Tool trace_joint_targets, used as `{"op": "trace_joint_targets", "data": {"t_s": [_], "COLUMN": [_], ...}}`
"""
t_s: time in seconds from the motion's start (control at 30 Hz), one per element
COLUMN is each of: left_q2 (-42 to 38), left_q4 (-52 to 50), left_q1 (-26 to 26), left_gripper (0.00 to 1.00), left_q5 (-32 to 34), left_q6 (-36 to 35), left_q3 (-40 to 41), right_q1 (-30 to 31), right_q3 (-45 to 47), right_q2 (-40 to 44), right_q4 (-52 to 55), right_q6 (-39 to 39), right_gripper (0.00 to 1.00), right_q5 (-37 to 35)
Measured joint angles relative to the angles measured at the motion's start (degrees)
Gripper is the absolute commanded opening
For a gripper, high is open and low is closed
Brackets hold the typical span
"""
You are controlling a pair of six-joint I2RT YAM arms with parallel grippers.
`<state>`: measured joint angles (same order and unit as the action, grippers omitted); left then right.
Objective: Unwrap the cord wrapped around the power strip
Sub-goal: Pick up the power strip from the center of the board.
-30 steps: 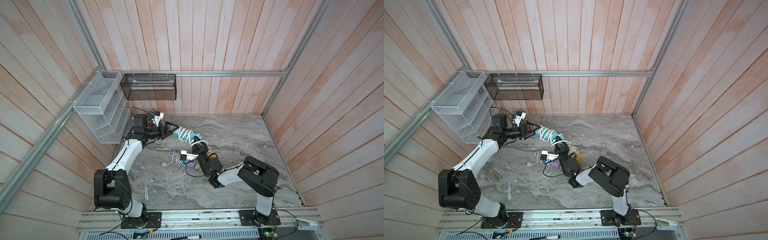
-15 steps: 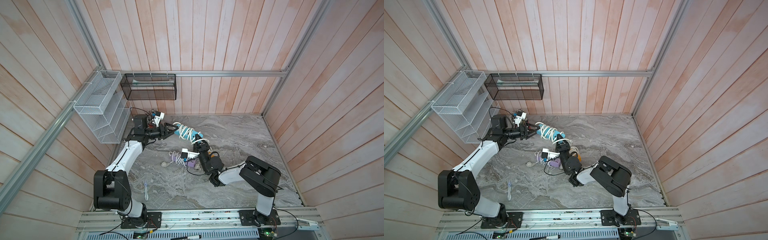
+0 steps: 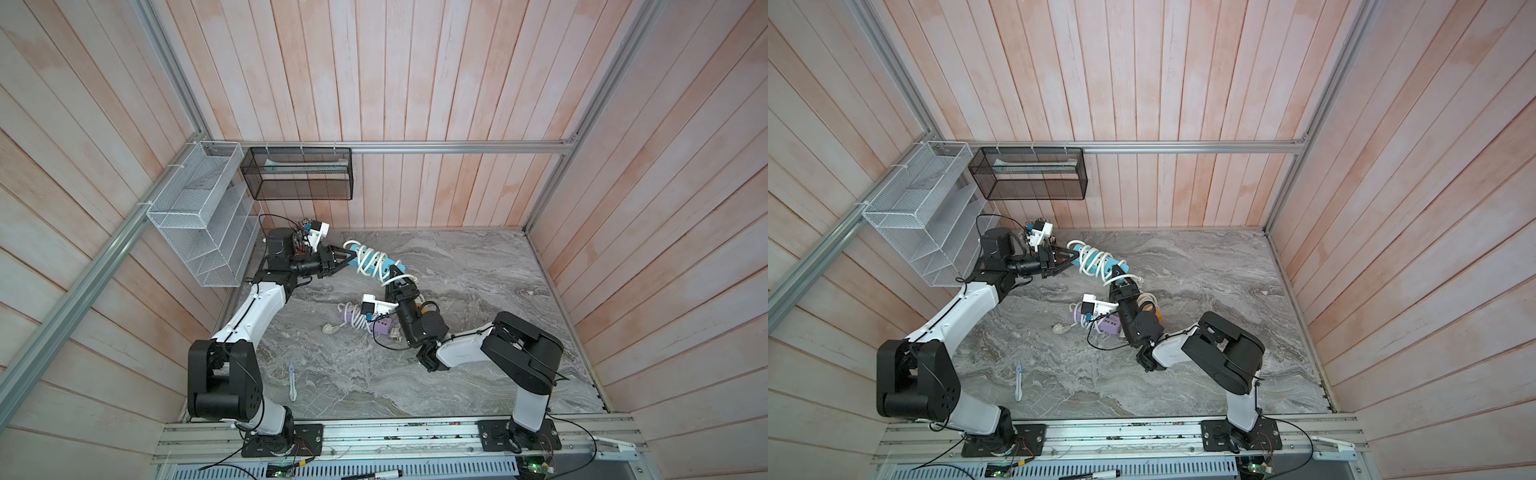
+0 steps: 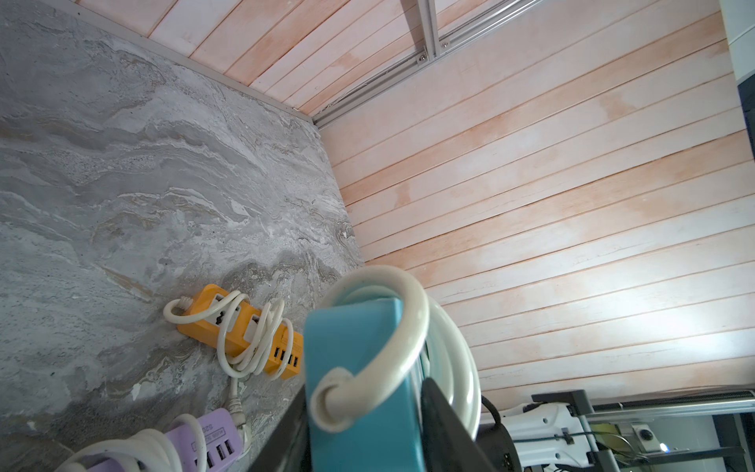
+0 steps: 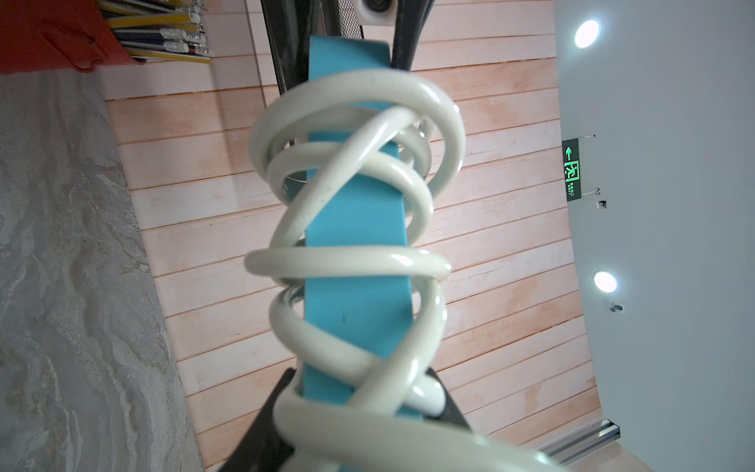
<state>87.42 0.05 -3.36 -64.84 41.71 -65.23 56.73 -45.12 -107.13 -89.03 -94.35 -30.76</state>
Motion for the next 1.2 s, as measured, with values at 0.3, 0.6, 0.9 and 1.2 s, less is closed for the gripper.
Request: {"op": "trace_joint_targets", "data": {"t_s": [0.3, 0.6, 0.9, 1.2], "left_q2": [0.1, 0.5, 0.5, 0.5], "left_q4": [0.7, 0.4, 3.6, 9.3], "left_q1": [-0.4, -0.4, -0.5, -0.6], "left_gripper": [0.44, 0.0, 0.0, 0.0], "left_q5": [-0.8, -2.2, -2.5, -2.3], "left_q6": [0.5, 4.5, 6.2, 8.2], "left_q3": [0.0, 0.0, 0.2, 2.6], "right_q1": [0.1, 0.2, 0.2, 0.1], "right_q3": [-0.2, -0.4, -1.3, -2.4], "right_q2": [0.0, 0.0, -0.1, -0.1], "right_q4": [0.0, 0.2, 0.3, -0.2], "right_q6": [-0.3, -1.3, -1.4, 0.2], "right_gripper": [0.0, 0.0, 0.87, 0.98], "right_q5": [1.4, 2.0, 1.9, 0.0]}}
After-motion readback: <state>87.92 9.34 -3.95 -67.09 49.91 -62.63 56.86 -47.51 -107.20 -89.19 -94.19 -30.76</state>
